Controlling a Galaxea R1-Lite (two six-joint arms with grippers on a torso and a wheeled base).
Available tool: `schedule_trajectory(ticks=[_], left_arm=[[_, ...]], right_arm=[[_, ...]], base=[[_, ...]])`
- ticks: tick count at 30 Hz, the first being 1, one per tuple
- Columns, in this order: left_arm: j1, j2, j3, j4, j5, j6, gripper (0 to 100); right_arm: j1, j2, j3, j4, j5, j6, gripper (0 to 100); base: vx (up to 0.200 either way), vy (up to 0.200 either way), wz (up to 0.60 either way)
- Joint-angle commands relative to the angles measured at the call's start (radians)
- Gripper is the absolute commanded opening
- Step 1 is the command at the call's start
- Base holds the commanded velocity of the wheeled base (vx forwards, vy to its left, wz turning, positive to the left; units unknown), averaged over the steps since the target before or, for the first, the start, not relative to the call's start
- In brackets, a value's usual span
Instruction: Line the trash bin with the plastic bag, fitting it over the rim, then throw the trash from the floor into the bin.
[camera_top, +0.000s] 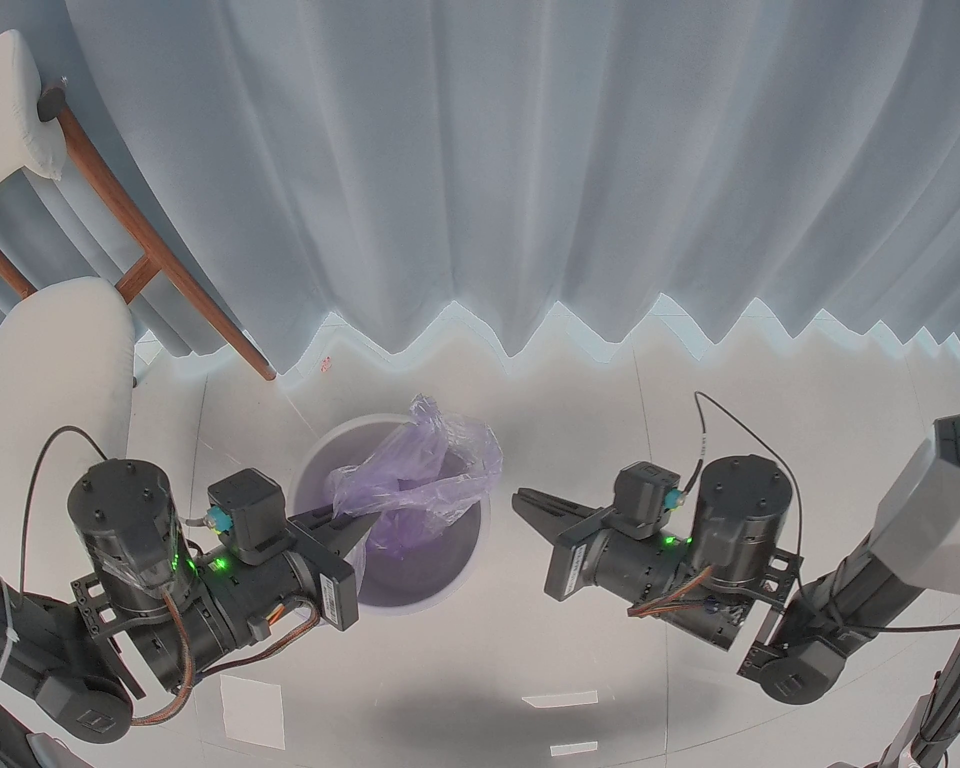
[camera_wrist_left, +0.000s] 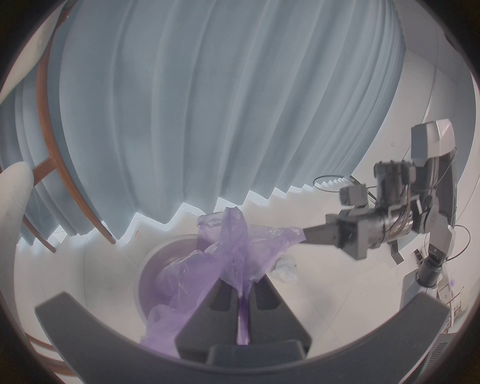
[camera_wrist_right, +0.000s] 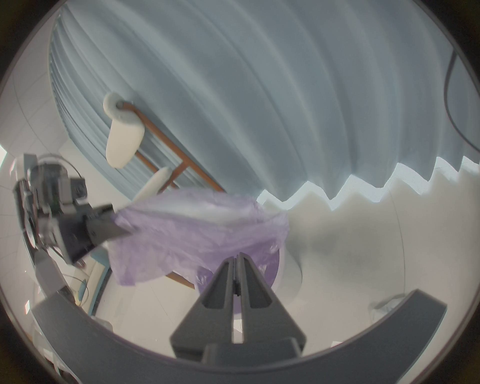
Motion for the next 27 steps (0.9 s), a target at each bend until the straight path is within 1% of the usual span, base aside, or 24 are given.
schedule_trajectory(ticks=[1,5,6,7,9,11,12,18,19,23,26,27], left_arm=[[0.012,0.107,0.049,-0.085,0.006,0.023,0],[0.02,0.153,0.08,-0.134,0.006,0.043,0],[0.02,0.181,0.092,-0.183,0.006,0.066,0],[0.018,0.198,0.093,-0.212,0.006,0.074,0],[0.02,0.214,0.093,-0.267,0.006,0.077,0],[0.018,0.219,0.095,-0.293,0.006,0.076,0],[0.018,0.216,0.098,-0.316,0.008,0.074,0],[-0.008,0.205,0.107,-0.318,0.009,0.074,0],[-0.017,0.207,0.112,-0.315,0.011,0.072,0],[-0.029,0.218,0.139,-0.315,0.048,0.072,0],[-0.041,0.214,0.15,-0.321,0.052,0.074,0],[-0.041,0.214,0.15,-0.321,0.052,0.074,0]], right_arm=[[-0.005,-0.129,0.113,-0.02,-0.008,0.038,0],[-0.005,-0.135,0.173,-0.062,-0.007,0.047,0],[-0.005,-0.135,0.22,-0.14,-0.007,0.055,0],[-0.005,-0.135,0.246,-0.187,-0.007,0.061,0],[-0.008,-0.138,0.275,-0.25,-0.004,0.069,0],[-0.014,-0.144,0.278,-0.258,-0.001,0.07,0],[-0.025,-0.144,0.286,-0.266,0.001,0.058,0],[0.018,-0.132,0.3,-0.273,-0.001,0.073,0],[0.023,-0.13,0.297,-0.279,-0.001,0.096,0],[0.025,-0.129,0.295,-0.279,-0.001,0.142,0],[0.028,-0.123,0.298,-0.279,-0.001,0.215,0],[0.028,-0.123,0.298,-0.279,-0.001,0.215,0]], base=[[0.0,0.0,0.0],[0.0,0.0,0.0],[0.0,0.0,0.0],[0.0,0.0,0.0],[0.0,0.0,0.0],[0.0,0.0,0.0],[0.0,0.0,0.0],[0.0,0.0,0.0],[0.0,0.0,0.0],[0.0,0.0,0.0],[0.0,0.0,0.0],[0.0,0.0,0.0]])
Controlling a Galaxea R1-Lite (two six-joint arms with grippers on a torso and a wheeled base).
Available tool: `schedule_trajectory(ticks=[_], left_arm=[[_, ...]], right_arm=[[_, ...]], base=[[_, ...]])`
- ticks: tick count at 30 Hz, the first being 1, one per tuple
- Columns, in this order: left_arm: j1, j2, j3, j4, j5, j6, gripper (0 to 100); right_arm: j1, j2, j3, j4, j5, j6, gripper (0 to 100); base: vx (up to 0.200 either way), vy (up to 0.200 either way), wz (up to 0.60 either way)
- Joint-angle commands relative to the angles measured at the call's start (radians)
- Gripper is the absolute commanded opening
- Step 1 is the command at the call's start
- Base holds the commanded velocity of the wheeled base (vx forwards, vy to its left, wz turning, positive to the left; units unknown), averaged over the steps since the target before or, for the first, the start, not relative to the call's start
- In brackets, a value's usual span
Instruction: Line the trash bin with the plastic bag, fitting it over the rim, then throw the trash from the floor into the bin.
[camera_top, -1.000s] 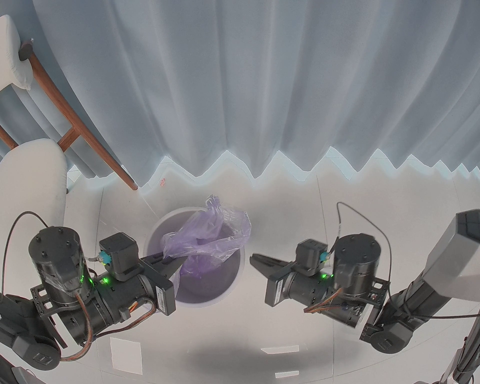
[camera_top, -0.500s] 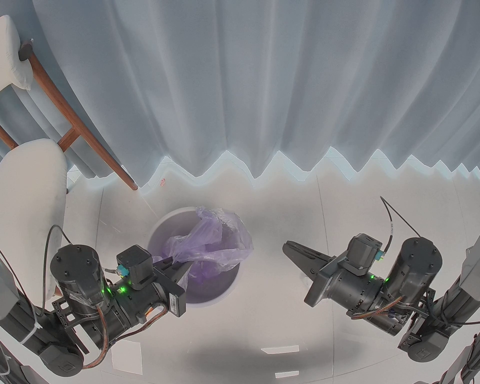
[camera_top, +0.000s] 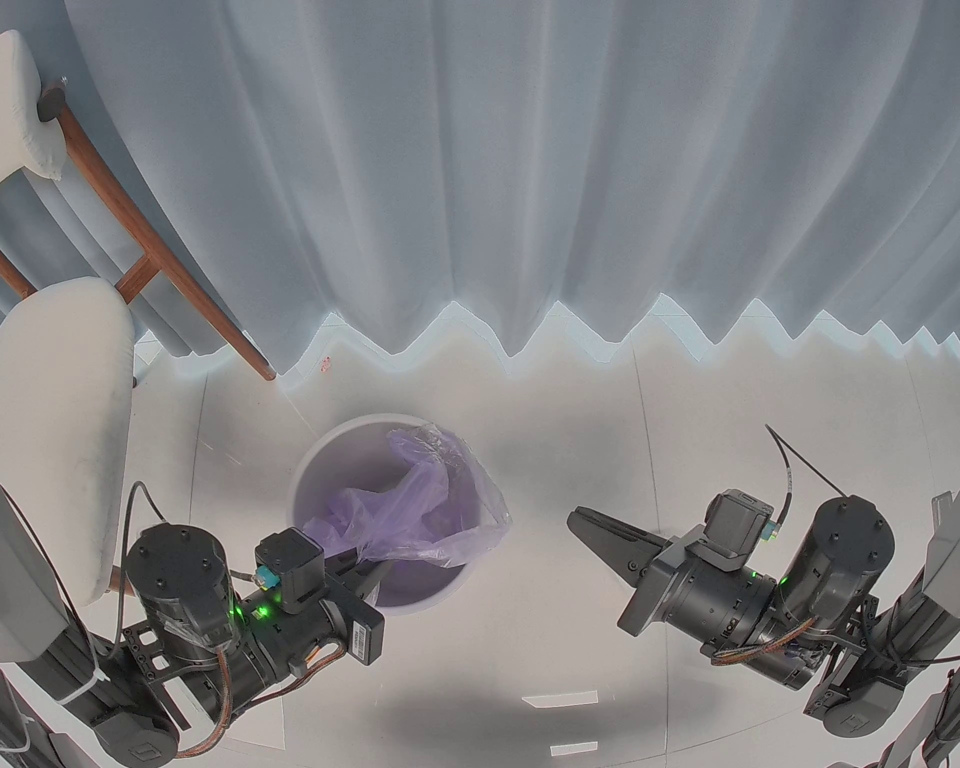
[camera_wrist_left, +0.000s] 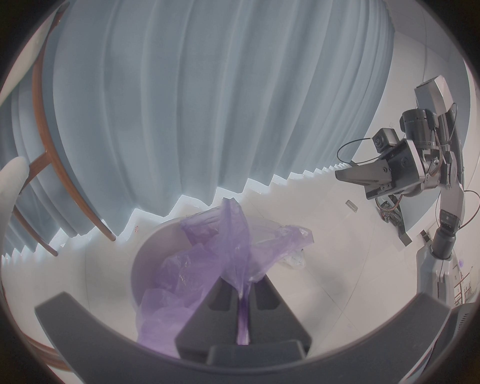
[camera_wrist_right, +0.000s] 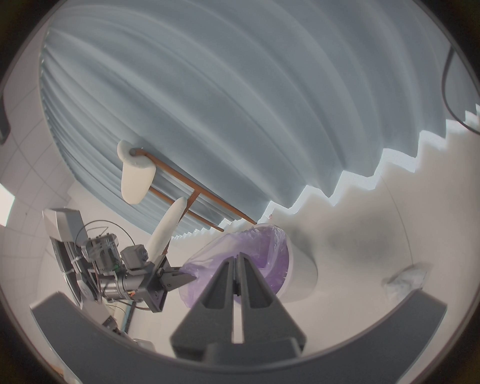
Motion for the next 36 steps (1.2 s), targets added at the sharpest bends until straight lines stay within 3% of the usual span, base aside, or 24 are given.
schedule_trajectory(ticks=[1,5,16,17,26,36], left_arm=[[-0.019,-0.004,0.021,-0.005,0.006,0.004,0],[-0.021,-0.015,0.027,-0.005,0.006,0.005,0],[-0.07,-0.016,0.07,-0.005,0.006,0.007,0],[-0.07,-0.016,0.07,-0.003,0.006,0.007,0],[-0.073,-0.016,0.119,-0.003,0.006,0.022,0],[-0.116,-0.013,0.161,-0.005,0.003,0.04,0]], right_arm=[[0.01,0.024,0.004,-0.002,0.0,0.084,0],[0.01,0.058,-0.005,-0.028,0.002,0.153,0],[0.01,0.109,-0.051,-0.037,-0.001,0.239,0],[0.01,0.109,-0.053,-0.037,-0.001,0.241,100],[0.016,0.104,-0.053,-0.023,0.0,0.293,100],[0.016,0.107,-0.084,0.145,-0.015,0.302,100]], base=[[0.0,0.0,0.0],[0.0,0.0,0.0],[0.0,0.0,0.0],[0.0,0.0,0.0],[0.0,0.0,0.0],[0.0,0.0,0.0]])
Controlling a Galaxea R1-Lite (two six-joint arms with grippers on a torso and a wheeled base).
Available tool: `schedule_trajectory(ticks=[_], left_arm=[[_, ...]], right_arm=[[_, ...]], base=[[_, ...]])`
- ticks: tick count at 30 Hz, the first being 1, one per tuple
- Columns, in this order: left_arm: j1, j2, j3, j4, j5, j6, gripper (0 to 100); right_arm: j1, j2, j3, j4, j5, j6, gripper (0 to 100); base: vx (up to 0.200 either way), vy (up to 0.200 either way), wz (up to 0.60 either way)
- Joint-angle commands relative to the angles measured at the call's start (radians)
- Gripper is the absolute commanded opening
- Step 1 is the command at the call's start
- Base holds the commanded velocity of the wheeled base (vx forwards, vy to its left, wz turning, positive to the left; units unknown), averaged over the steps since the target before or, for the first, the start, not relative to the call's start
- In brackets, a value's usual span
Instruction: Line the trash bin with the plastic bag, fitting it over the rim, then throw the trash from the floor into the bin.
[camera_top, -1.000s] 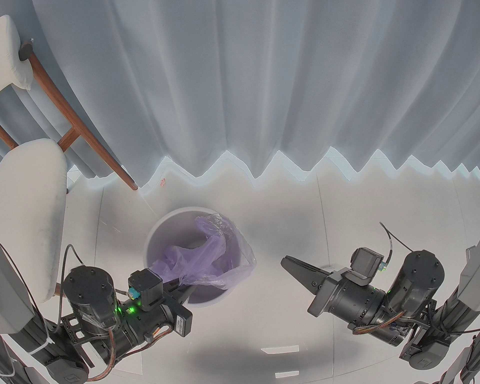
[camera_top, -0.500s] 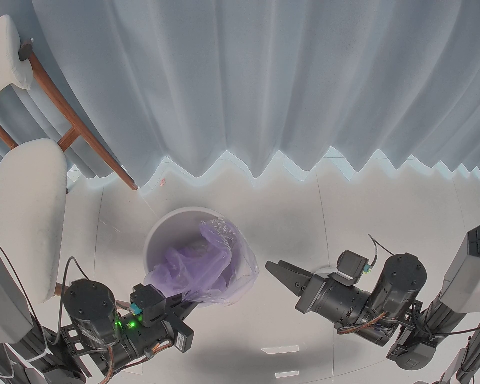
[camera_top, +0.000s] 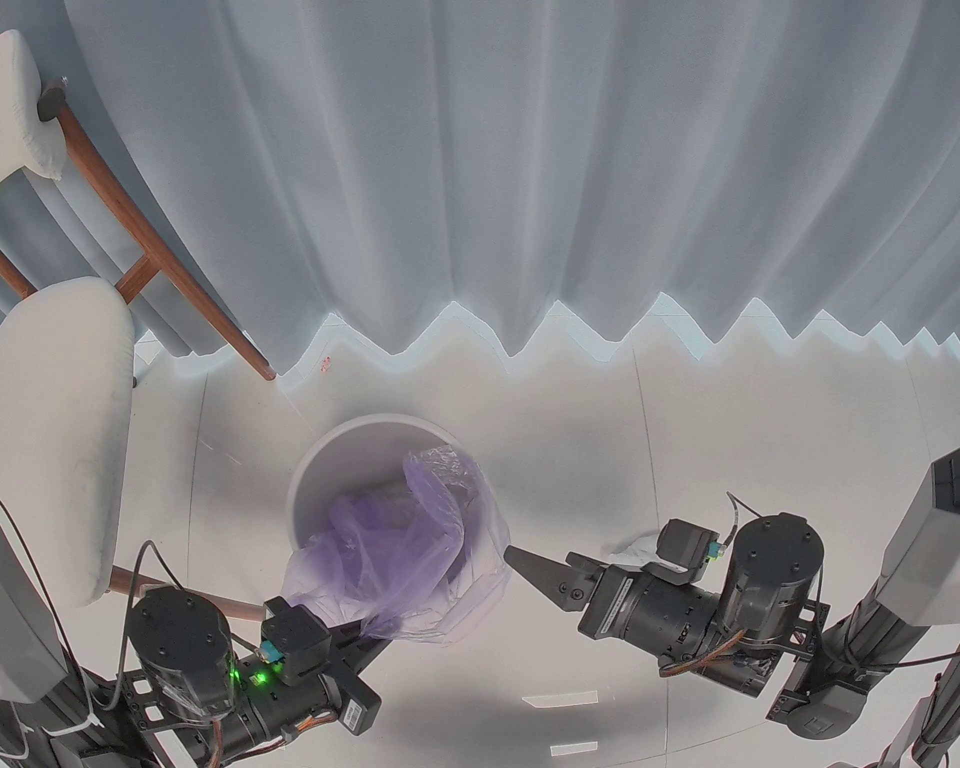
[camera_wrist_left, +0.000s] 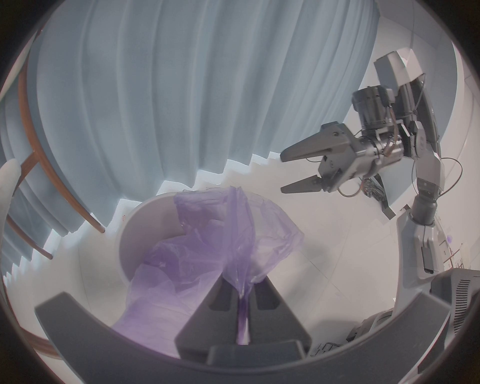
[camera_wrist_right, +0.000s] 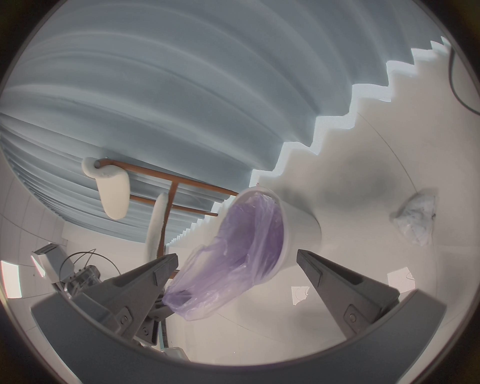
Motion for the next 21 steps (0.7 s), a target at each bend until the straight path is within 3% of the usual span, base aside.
schedule_trajectory(ticks=[1,6,21], left_arm=[[-0.022,0.004,0.014,-0.001,0.0,0.002,0],[-0.035,0.004,0.015,-0.002,-0.001,0.002,0],[-0.09,-0.037,0.032,-0.004,-0.014,0.023,0]], right_arm=[[0.0,0.004,-0.011,0.027,-0.005,0.005,100],[0.01,0.03,-0.009,0.09,-0.008,0.008,100],[0.034,0.143,0.023,0.052,-0.025,-0.003,100]], base=[[0.0,0.0,0.0],[0.0,0.0,0.0],[0.0,0.0,0.0]])
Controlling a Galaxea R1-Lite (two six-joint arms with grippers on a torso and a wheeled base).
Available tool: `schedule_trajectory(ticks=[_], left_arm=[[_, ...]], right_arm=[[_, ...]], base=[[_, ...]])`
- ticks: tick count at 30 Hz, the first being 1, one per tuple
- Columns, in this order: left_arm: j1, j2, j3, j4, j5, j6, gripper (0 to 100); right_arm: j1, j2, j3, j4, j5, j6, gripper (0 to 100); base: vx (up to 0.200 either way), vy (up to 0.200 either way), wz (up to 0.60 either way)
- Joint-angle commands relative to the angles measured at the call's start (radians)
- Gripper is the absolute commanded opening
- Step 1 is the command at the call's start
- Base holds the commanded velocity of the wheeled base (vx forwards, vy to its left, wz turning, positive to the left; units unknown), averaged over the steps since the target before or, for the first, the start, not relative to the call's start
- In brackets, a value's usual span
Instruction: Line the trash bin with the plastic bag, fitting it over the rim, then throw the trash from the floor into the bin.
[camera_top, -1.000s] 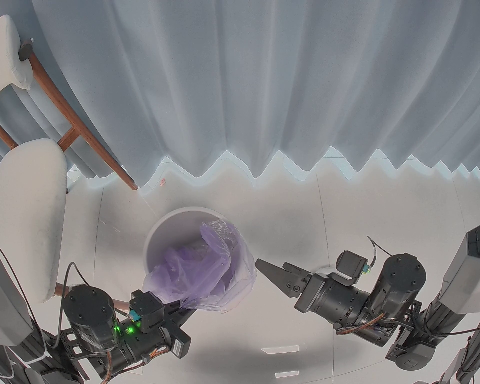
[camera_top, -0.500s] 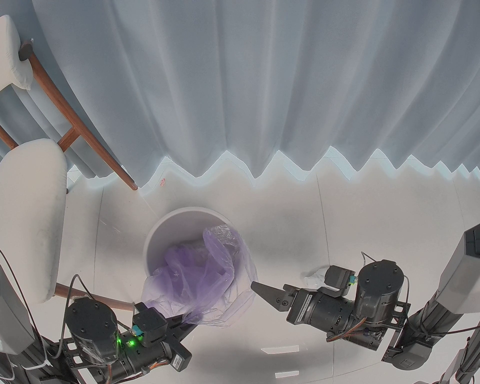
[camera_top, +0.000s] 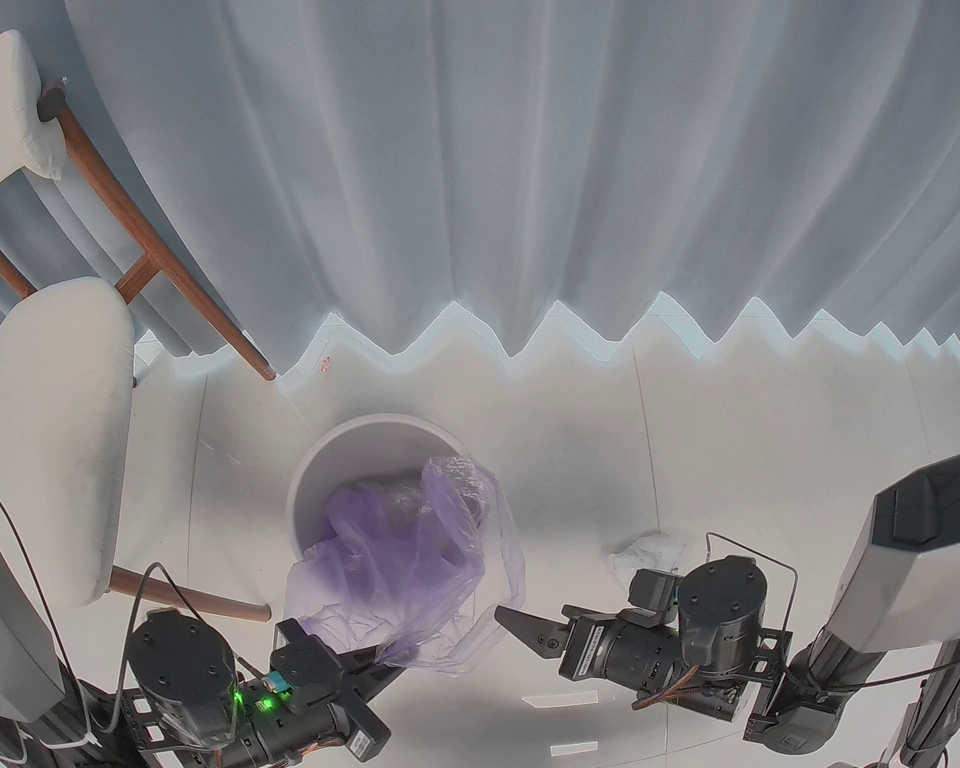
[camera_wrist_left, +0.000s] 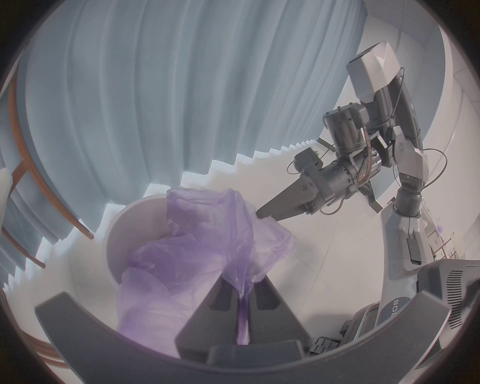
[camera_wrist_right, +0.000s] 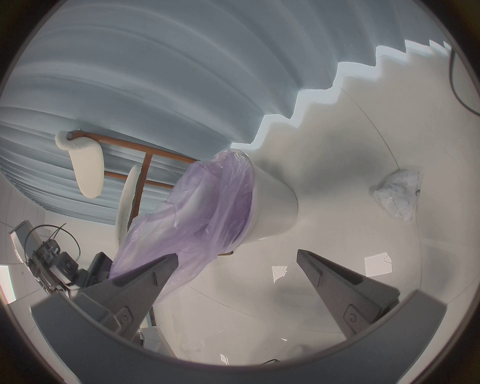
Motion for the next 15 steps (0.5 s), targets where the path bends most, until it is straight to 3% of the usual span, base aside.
schedule_trajectory(ticks=[1,7,10,15], left_arm=[[-0.016,-0.028,0.004,-0.001,-0.013,0.009,0],[-0.016,-0.038,0.018,-0.026,-0.041,0.037,0],[-0.036,-0.041,0.033,-0.038,-0.099,0.07,0],[-0.038,-0.045,0.033,-0.046,-0.11,0.073,0]], right_arm=[[0.005,0.035,0.01,-0.012,0.0,0.0,100],[0.015,0.035,0.008,-0.015,0.002,0.003,100],[0.027,0.037,0.007,-0.017,0.002,0.009,100],[0.025,0.035,-0.009,-0.04,0.002,0.011,100]], base=[[0.0,0.0,0.0],[0.0,0.0,0.0],[0.0,0.0,0.0],[0.0,0.0,0.0]])
